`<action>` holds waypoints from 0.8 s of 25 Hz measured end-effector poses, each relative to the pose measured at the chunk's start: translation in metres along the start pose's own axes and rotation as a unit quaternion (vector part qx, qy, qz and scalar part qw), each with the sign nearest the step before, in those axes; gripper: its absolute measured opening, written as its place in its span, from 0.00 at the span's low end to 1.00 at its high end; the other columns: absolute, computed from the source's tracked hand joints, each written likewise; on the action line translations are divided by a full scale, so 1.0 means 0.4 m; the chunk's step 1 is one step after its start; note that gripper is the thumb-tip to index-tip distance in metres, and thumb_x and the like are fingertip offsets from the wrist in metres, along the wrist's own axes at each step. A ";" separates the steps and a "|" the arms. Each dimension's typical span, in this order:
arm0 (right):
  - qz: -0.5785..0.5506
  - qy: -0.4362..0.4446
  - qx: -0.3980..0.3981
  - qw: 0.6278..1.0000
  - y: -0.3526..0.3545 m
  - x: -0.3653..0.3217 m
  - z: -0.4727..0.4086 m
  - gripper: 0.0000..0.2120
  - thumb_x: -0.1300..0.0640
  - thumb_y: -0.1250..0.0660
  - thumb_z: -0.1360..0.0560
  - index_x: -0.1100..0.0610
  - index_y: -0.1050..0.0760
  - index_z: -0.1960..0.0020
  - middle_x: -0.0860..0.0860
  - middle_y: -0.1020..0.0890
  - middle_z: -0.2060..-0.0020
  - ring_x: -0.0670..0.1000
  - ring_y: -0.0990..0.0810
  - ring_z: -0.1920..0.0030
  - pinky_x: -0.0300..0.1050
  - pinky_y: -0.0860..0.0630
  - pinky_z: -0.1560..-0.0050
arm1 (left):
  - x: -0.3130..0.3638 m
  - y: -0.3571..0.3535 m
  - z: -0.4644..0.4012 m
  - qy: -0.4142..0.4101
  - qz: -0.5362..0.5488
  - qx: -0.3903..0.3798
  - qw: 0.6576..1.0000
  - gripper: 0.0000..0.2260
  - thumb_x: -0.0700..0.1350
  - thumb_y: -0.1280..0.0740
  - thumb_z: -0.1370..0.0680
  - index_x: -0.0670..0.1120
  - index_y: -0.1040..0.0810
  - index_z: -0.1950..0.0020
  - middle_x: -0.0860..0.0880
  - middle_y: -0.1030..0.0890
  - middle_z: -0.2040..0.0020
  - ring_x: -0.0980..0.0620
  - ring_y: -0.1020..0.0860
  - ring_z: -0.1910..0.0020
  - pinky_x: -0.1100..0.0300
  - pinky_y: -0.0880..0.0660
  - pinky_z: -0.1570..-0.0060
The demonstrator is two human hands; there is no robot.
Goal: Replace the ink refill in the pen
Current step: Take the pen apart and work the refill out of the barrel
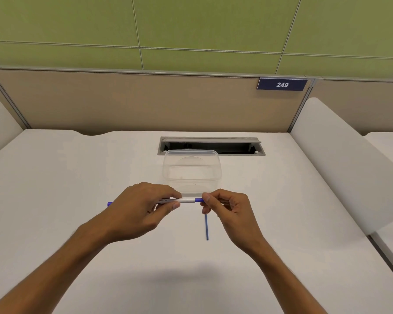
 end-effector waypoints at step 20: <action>0.048 0.010 -0.039 0.998 0.026 0.006 -0.002 0.02 0.58 0.26 0.27 0.51 0.16 0.55 0.43 0.14 0.58 0.44 0.16 0.54 0.38 0.25 0.60 | -0.028 0.000 0.003 -0.004 -0.017 0.013 1.000 0.13 0.58 0.42 0.23 0.58 0.19 0.49 0.60 0.28 0.67 0.55 0.28 0.68 0.56 0.31 0.72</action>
Point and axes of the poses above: each hand's wrist, its own z-axis away from the middle knuckle, its own y-axis out of the back of the hand, x = y × z, the point moved 2 cm from there along -z, towards the middle knuckle
